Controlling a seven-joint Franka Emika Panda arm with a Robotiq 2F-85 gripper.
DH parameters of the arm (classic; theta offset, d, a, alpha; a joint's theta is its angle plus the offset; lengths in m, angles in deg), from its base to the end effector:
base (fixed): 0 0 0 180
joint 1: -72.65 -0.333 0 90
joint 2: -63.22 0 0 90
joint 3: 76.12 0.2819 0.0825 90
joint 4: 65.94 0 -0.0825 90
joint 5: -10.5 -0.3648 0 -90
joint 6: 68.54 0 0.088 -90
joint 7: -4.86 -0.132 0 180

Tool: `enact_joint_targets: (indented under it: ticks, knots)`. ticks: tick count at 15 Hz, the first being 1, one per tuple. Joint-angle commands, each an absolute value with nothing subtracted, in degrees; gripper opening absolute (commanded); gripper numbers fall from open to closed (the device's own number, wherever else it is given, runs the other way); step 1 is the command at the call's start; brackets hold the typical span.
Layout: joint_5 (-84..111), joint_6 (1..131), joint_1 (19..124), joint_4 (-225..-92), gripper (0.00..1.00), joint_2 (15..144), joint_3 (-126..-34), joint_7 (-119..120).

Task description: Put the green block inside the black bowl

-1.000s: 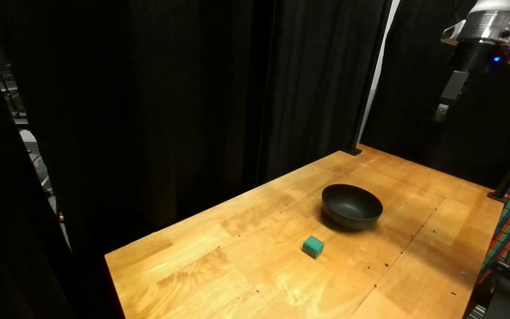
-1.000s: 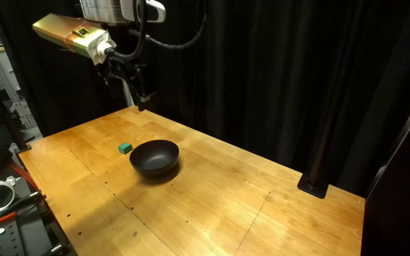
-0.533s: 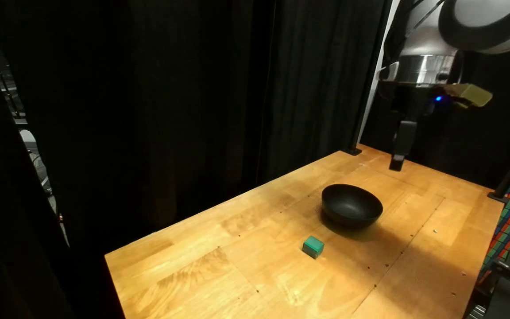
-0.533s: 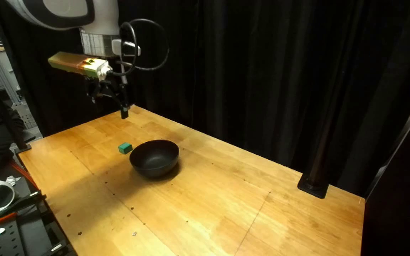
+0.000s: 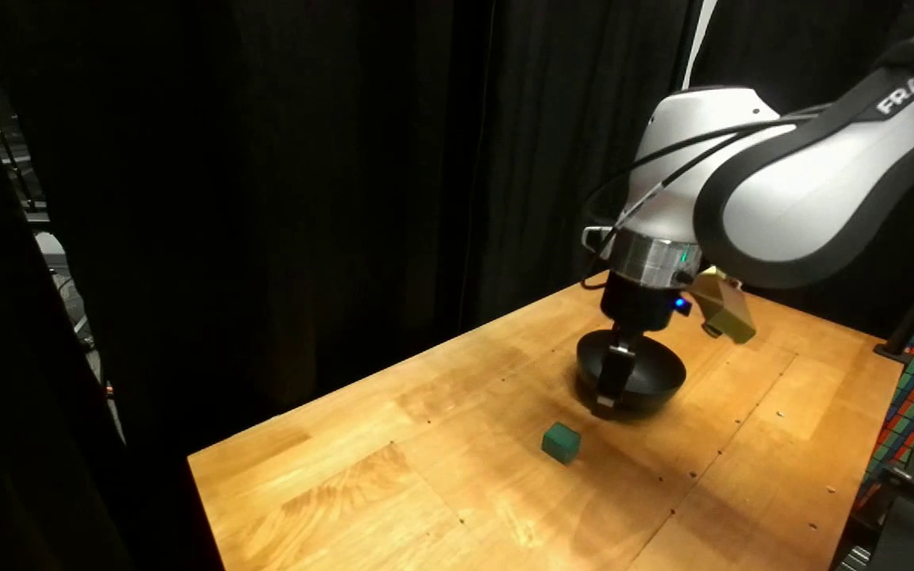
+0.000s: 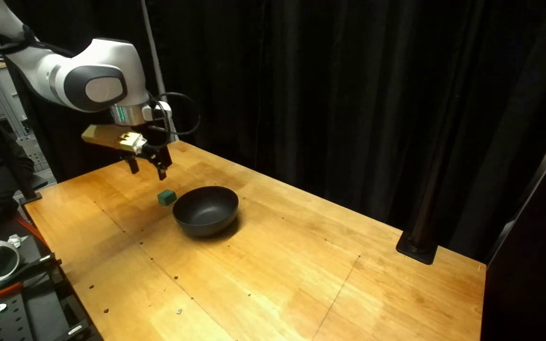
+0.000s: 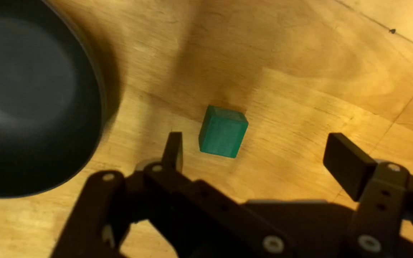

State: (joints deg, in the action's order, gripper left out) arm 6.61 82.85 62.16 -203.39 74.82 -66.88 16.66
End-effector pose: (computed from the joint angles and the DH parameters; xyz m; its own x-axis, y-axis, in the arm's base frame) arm 0.4601 0.1671 0.1951 0.8830 0.4663 0.0533 0.4689 -0.8813 -0.0576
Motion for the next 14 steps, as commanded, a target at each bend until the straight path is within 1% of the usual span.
enact_joint_targets:
  ticks: [1, 4, 7, 11, 12, 13, 14]
  knots:
    - [7.58, 89.7, 61.95, -200.54, 1.0, 82.91, -65.51, 13.66]
    - [10.3, 92.94, 60.7, -198.83, 1.0, 87.69, -66.43, 11.03]
    - [16.78, 95.78, 56.65, -196.44, 1.0, 91.48, -71.16, 5.8]
    - [23.86, 96.16, 50.84, -193.21, 1.0, 94.48, -78.41, -0.45]
    - [24.91, 95.63, 49.96, -192.5, 0.75, 95.01, -79.44, -1.45]
    - [25.19, 95.33, 49.78, -192.08, 0.73, 95.44, -79.6, -1.81]
    - [25.25, 94.87, 49.79, -191.85, 0.66, 95.54, -79.53, -1.92]
